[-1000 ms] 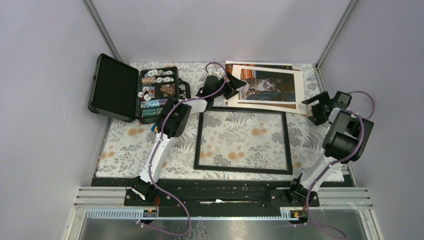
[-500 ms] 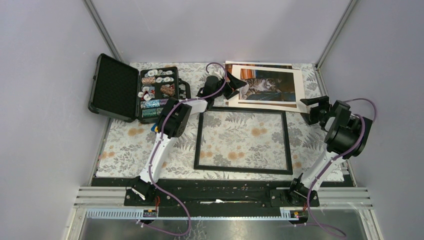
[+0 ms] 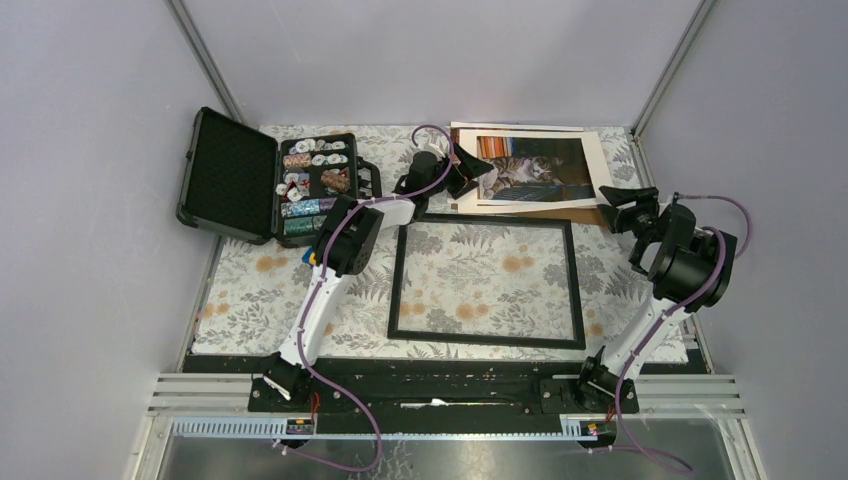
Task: Put the photo into the frame
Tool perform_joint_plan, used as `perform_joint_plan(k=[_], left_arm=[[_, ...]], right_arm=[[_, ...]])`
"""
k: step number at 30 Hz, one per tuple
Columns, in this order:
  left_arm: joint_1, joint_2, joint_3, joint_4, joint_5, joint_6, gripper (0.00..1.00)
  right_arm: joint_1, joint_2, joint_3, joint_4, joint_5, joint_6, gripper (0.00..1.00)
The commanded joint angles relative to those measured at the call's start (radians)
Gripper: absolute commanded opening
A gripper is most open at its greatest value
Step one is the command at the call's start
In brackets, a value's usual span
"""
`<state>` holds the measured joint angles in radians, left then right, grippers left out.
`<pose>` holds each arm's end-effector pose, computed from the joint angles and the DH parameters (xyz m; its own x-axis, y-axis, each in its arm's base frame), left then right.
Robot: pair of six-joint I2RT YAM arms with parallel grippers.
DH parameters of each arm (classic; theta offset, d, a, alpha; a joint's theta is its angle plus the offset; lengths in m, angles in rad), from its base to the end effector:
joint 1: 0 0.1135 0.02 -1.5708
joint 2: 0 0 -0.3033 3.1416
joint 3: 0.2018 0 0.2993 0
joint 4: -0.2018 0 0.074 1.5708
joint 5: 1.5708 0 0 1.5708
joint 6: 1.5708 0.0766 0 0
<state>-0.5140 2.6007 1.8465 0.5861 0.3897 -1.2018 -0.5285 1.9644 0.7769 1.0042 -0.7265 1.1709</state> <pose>0.5757 -0.3585 0.0884 -0.7809 -0.5498 -0.2963 0.1458 0.3008 -0.9425 0.3976 -0.1732 0.1202 -0.2336 0.9337 -0.2713 0.0721 0.2949 0.9528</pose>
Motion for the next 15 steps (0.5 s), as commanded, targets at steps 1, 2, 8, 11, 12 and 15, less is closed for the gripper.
perform_joint_plan(k=[1,2,8,11,12,15], left_arm=[[-0.034,0.061,-0.004,-0.091,0.032,0.011,0.95],[-0.034,0.06,-0.005,-0.091,0.032,0.013,0.95],[-0.033,0.04,-0.017,-0.094,0.021,0.037,0.95],[-0.034,0.017,-0.023,-0.107,0.007,0.071,0.96],[-0.034,0.008,-0.025,-0.113,0.002,0.089,0.96],[-0.034,-0.039,-0.031,-0.136,-0.001,0.163,0.96]], right_arm=[[0.044,0.06,0.055,0.126,0.04,0.044,0.65],[0.056,0.073,0.07,0.113,0.054,0.037,0.63],[0.104,0.108,0.093,0.07,0.2,-0.03,0.38],[0.104,0.075,0.106,-0.006,0.268,-0.125,0.17],[0.104,0.061,0.116,-0.048,0.288,-0.16,0.11],[0.104,0.007,0.156,-0.179,0.326,-0.258,0.0]])
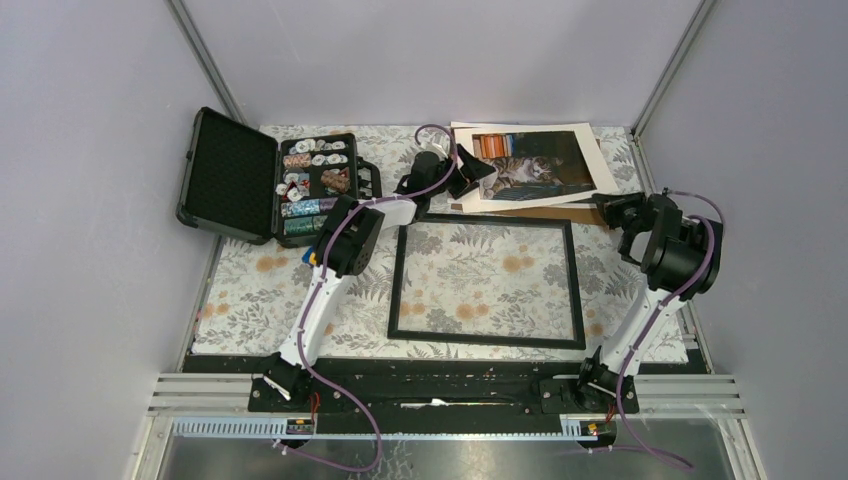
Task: Put the photo into the frame
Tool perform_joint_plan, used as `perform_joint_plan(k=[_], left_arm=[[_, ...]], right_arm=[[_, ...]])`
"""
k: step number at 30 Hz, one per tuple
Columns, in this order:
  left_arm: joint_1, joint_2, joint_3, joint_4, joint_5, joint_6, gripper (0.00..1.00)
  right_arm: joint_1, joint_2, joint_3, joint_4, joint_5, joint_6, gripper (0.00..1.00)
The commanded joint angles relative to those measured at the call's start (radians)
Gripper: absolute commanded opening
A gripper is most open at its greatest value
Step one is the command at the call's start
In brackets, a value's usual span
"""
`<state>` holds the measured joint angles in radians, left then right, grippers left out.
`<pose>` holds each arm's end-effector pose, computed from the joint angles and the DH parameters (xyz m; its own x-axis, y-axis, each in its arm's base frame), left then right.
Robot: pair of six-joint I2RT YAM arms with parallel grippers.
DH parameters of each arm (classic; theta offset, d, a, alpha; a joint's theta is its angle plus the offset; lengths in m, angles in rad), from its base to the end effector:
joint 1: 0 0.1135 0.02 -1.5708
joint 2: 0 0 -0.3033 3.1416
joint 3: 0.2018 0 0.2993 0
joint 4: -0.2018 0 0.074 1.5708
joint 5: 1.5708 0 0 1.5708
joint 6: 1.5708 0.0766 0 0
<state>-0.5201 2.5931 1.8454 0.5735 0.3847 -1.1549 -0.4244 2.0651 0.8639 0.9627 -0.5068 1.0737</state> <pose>0.5736 -0.3616 0.0911 -0.7755 -0.5330 -0.3384 0.1781 0.3295 -0.9272 0.4370 -0.1567 0.0954 -0.1640 0.9174 -0.3626 0.1560 0.3871 0.9088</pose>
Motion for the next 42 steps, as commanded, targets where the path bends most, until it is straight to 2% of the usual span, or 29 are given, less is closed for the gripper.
perform_joint_plan(k=[1,3,5,9,12,16,18,20,23,28,32,37,42], left_arm=[[-0.027,-0.054,-0.025,-0.14,0.009,0.151,0.97],[-0.025,-0.119,0.003,-0.215,0.009,0.238,0.98],[-0.026,-0.195,0.044,-0.303,0.002,0.322,0.99],[-0.016,-0.38,0.073,-0.476,-0.001,0.387,0.99],[0.01,-0.577,-0.125,-0.403,-0.005,0.289,0.99],[0.042,-0.793,-0.379,-0.284,0.05,0.155,0.99],[0.047,-0.858,-0.43,-0.312,0.098,0.158,0.99],[0.046,-0.923,-0.448,-0.416,0.119,0.201,0.99],[0.048,-1.035,-0.519,-0.488,0.118,0.249,0.99],[0.058,-1.17,-0.624,-0.651,0.105,0.365,0.99],[0.109,-1.277,-0.75,-0.746,0.064,0.431,0.99],[0.235,-1.405,-0.91,-0.816,0.046,0.486,0.99],[0.318,-1.478,-0.975,-0.923,-0.006,0.548,0.98]], right_arm=[[-0.001,-0.113,0.081,-0.161,0.118,-0.175,0.0],[-0.003,-0.164,0.109,-0.207,0.129,-0.207,0.0],[-0.004,-0.222,0.177,-0.344,0.143,-0.268,0.0],[-0.004,-0.332,0.398,-0.732,0.159,-0.473,0.0],[-0.002,-0.414,0.577,-1.048,0.191,-0.613,0.0],[0.012,-0.518,0.765,-1.305,0.192,-0.747,0.0],[0.014,-0.572,0.847,-1.418,0.209,-0.818,0.0],[0.016,-0.621,0.91,-1.512,0.251,-0.886,0.0],[0.056,-0.735,0.926,-1.55,0.296,-0.998,0.0],[0.216,-0.817,1.004,-1.665,0.313,-1.155,0.0],[0.373,-0.829,0.944,-1.753,0.386,-1.217,0.0],[0.743,-0.834,0.738,-1.765,0.648,-1.249,0.0],[1.109,-0.735,0.62,-1.77,0.884,-1.14,0.0]])
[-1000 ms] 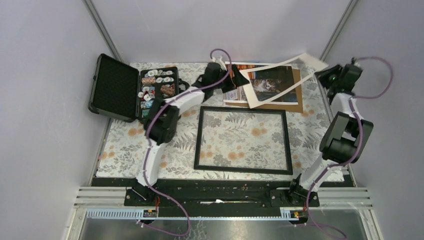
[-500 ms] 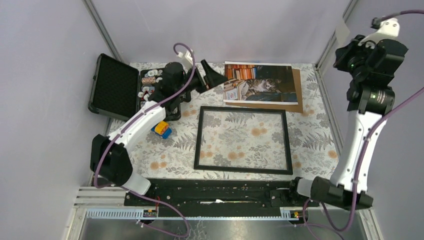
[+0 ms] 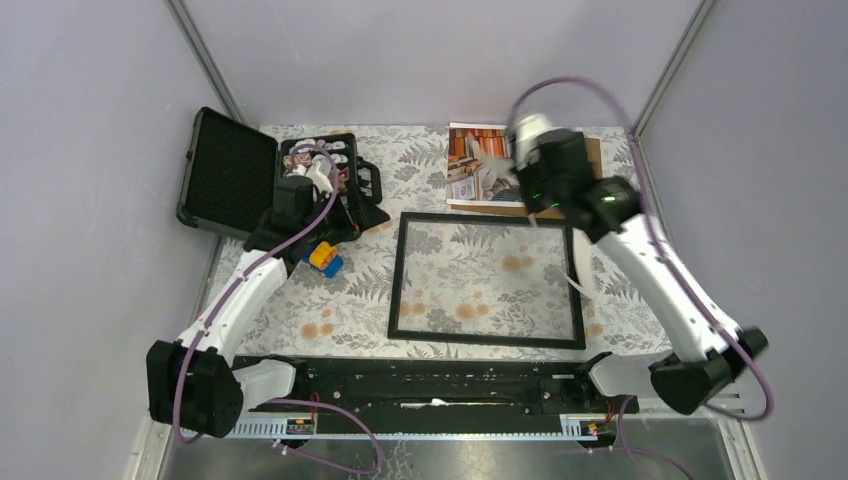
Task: Put the photo into the frame
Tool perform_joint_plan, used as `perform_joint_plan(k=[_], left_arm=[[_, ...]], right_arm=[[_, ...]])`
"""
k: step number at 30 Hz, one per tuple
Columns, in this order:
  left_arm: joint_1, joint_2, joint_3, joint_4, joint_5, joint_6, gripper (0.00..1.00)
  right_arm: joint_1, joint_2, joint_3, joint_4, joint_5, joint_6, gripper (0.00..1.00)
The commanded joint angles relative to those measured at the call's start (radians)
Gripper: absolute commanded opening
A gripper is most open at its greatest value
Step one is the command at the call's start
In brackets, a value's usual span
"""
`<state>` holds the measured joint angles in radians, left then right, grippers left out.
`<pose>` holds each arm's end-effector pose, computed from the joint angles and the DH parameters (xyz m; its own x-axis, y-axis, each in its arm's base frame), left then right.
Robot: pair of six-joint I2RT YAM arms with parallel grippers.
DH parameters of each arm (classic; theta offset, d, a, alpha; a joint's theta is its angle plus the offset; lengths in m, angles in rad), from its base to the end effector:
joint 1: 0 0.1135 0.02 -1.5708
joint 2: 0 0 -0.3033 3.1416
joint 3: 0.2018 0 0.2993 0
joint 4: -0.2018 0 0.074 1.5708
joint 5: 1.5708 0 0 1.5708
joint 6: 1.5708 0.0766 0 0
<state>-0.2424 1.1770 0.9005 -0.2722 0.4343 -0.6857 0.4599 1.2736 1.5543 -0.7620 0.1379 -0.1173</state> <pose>0.3073 -0.1092 0.2964 -0.7505 -0.4062 -0.5214 0.1177 0.6942 -0.7101 0.2996 0.1367 0.4730 -0.3733 -0.3143 -0.8729 -0.3767 0.9112 -0.1669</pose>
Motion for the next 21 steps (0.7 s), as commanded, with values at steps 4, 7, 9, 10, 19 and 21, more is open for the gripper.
perform_joint_plan(k=[4,7,9,10,19,21], left_arm=[[0.069,-0.14,-0.101,-0.1,-0.194,0.071,0.99],[0.097,-0.143,-0.115,-0.111,-0.226,0.076,0.99],[0.11,-0.124,-0.116,-0.106,-0.198,0.077,0.99],[0.113,-0.111,-0.117,-0.103,-0.185,0.076,0.98],[0.119,-0.018,-0.136,-0.027,-0.038,0.074,0.99],[0.12,0.022,-0.156,0.024,0.061,0.038,0.99]], right_arm=[[0.426,0.155,-0.118,-0.03,0.339,0.176,0.0],[0.504,0.231,-0.13,-0.04,0.359,0.248,0.0],[0.542,0.269,-0.157,-0.03,0.358,0.284,0.0],[0.564,0.281,-0.177,-0.015,0.356,0.293,0.0],[0.675,0.427,-0.343,0.11,0.464,0.402,0.0],[0.675,0.444,-0.374,0.153,0.456,0.402,0.0]])
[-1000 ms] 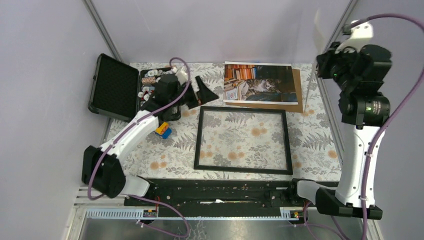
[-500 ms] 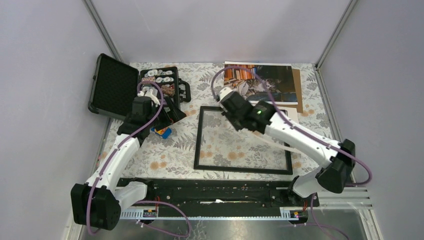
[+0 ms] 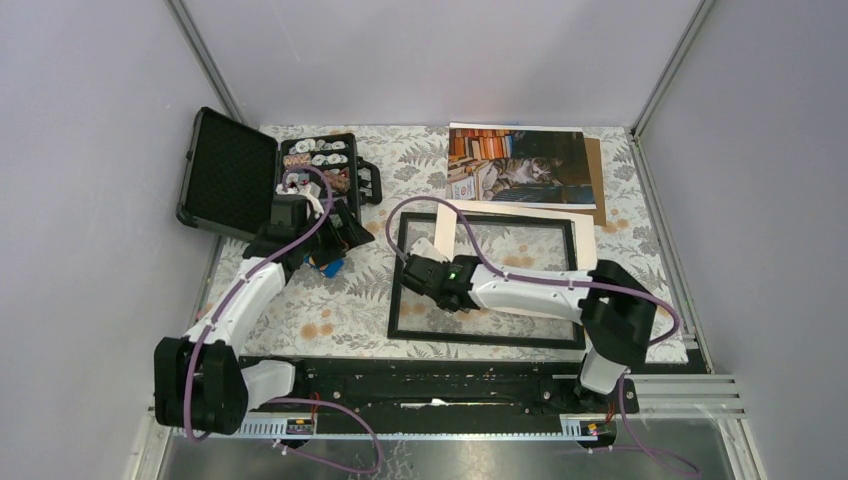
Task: Put the photo into the frame
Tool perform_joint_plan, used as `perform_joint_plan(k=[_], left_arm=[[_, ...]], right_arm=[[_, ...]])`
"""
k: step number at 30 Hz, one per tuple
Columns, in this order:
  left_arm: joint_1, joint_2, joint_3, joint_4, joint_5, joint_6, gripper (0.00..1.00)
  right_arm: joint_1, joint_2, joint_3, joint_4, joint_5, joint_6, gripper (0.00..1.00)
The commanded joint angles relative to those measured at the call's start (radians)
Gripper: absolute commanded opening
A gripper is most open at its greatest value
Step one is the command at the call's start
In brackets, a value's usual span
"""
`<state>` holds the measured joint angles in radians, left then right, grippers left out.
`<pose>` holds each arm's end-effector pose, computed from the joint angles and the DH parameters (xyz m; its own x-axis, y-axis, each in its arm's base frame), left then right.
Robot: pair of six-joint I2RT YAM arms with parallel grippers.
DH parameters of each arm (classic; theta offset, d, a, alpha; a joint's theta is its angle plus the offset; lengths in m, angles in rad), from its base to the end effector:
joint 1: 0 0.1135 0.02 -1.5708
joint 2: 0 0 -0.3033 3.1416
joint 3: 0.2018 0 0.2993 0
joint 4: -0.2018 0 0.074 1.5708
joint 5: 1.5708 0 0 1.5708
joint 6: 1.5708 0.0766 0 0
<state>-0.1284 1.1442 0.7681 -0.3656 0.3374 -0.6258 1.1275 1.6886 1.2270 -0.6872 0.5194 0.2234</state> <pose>0.2914 -0.0632 0.2389 -0.7556 -0.4597 -0.4666 -0.0983 0.7838 -0.6131 0.2070 0.3472 0.2096 -0.5360 -0.6804 -0.4997 -0.5930 0.7248 -0.3508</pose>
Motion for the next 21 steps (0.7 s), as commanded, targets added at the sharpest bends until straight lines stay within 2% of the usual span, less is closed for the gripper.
perform_joint_plan(k=[1,4,7,14,21], left_arm=[[0.006,0.076,-0.044,0.162,0.217,-0.053,0.98],[0.002,0.134,-0.117,0.372,0.37,-0.182,0.97],[-0.042,0.187,-0.18,0.582,0.477,-0.319,0.94],[-0.257,0.329,-0.196,0.843,0.473,-0.507,0.85],[-0.383,0.502,-0.146,1.093,0.434,-0.697,0.75]], right_arm=[[0.008,0.029,-0.06,0.099,0.07,0.063,0.0],[0.008,0.003,-0.095,0.161,0.076,0.064,0.06],[0.008,-0.027,-0.127,0.2,0.097,0.068,0.07],[0.008,-0.171,-0.243,0.308,0.15,0.063,0.06],[0.007,-0.294,-0.337,0.389,0.106,0.054,0.09]])
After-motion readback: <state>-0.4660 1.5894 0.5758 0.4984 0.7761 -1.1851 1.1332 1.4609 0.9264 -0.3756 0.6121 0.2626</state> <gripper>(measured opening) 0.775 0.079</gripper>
